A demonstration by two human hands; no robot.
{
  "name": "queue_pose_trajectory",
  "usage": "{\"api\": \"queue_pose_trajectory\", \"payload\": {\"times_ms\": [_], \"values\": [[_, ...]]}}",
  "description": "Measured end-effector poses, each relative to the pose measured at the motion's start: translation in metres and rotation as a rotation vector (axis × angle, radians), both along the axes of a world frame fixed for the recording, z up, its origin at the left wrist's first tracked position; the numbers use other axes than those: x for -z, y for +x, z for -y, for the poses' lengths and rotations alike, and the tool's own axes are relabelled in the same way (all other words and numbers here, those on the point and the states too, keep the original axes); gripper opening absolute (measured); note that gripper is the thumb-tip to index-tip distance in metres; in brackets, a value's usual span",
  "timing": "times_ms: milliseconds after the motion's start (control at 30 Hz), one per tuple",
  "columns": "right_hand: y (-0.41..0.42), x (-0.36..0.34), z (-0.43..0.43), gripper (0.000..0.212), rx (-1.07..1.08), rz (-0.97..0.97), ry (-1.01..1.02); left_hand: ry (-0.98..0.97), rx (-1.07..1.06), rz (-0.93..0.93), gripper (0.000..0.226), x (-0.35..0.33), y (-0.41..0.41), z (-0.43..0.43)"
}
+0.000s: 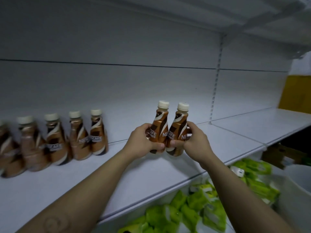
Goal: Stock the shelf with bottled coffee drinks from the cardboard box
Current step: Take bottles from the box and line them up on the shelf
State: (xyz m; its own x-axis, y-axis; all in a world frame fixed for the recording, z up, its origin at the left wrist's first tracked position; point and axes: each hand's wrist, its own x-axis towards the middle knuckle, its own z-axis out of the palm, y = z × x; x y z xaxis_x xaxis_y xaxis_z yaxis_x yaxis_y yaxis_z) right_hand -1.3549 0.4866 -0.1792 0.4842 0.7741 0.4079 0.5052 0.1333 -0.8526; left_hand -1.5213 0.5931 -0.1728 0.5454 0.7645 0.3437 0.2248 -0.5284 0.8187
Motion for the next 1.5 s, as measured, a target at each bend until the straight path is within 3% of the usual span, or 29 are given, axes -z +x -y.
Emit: {"api": "queue_pose_trajectory", "payload": {"times_ms": [333, 500, 567, 700, 867, 1100, 1300, 1500], "values": [[-0.053, 0.004, -0.069, 0.054, -0.077, -0.005, -0.072, 0.027, -0.185, -0.09, 0.069, 0.011, -0.054, -0.046], [-0.081, 0.018, -0.101, 0.053, -0.13, 0.022, -0.127, 0.065, -0.244, -0.046, 0.093, 0.029, -0.078, -0.055], [-0.086, 0.022, -0.113, 0.055, -0.127, 0.027, -0.129, 0.141, -0.283, -0.123, 0.096, 0.03, -0.081, -0.058], [-0.088, 0.024, -0.133, 0.054, -0.101, -0.008, -0.113, 0.364, -0.479, -0.461, 0.073, 0.023, -0.076, -0.058], [-0.097, 0.036, -0.145, 0.048, -0.1, -0.173, -0.081, 0.298, -0.527, -0.342, 0.074, 0.024, -0.076, -0.064], [-0.108, 0.049, -0.135, 0.055, 0.127, 0.22, -0.114, 0.399, -0.53, -0.251, 0.051, 0.041, -0.074, -0.072], [-0.111, 0.049, -0.125, 0.045, 0.001, 0.194, -0.065, 0.415, -0.538, -0.287, 0.026, 0.044, -0.076, -0.076], [-0.109, 0.049, -0.121, 0.086, -0.208, 0.192, -0.144, 0.382, -0.5, -0.234, 0.025, 0.044, -0.078, -0.075]]}}
